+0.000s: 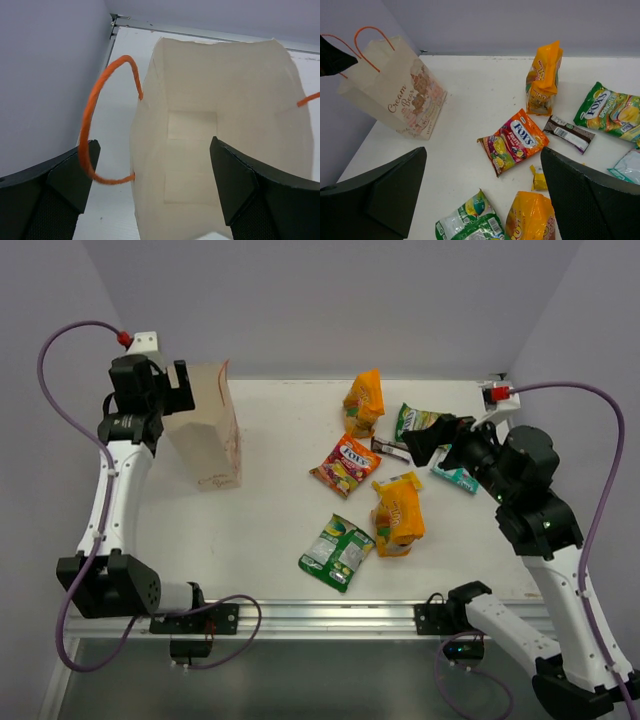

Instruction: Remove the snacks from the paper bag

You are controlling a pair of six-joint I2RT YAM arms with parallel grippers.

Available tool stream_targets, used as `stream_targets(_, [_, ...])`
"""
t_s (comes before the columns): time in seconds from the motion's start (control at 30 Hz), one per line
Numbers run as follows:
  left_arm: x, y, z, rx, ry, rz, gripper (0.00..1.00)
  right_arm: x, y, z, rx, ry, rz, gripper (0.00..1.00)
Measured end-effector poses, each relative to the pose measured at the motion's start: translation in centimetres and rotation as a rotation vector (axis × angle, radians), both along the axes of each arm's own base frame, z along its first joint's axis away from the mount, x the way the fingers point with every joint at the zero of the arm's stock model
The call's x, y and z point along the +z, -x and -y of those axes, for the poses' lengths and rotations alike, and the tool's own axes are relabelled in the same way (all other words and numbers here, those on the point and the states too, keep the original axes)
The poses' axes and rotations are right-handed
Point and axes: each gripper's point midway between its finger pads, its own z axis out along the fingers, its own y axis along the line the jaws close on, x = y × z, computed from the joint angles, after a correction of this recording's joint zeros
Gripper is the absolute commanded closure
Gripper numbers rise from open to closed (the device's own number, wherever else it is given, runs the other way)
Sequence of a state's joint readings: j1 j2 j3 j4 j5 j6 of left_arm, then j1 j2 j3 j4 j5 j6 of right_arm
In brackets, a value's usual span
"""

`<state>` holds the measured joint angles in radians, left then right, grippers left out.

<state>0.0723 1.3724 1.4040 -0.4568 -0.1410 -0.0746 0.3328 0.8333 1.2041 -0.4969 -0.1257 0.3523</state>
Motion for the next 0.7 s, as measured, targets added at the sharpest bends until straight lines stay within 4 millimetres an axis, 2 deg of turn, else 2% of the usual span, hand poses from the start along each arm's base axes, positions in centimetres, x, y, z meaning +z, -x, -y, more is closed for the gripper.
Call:
stream_targets(0.1, [2.7,1.9,0.6,-0.013,0.023,0.038,0.0,1.7,1.0,0.7,-0.015,0.008,0.036,0.01])
stream_targets(0.2, [6.9,5.1,1.2,-0.031,0.027,0.128,0.0,4.8,3.0,2.3,-0.055,0.01,0.126,0.01])
stream_targets(0.37, [14.7,13.5,2.7,-0.074,0.038,0.378,0.0,10.1,8.3,6.0,-0.149,-0.002,0.344,0.01])
stream_targets(0.47, [18.1,18.1,3.9,-0.117,0.042,0.514,0.0,12.3,11.9,8.3,-0.201,-0.015,0.468,0.01])
stream_targets(0.6, [21.4,23.2,5.5,-0.192,0.054,0.657,0.0,13.3,15.8,10.8,-0.27,-0.017,0.606,0.01])
stream_targets(0.7, [21.5,25.2,5.6,-0.197,0.068,0.686,0.0,12.2,16.8,11.9,-0.313,0.004,0.636,0.01])
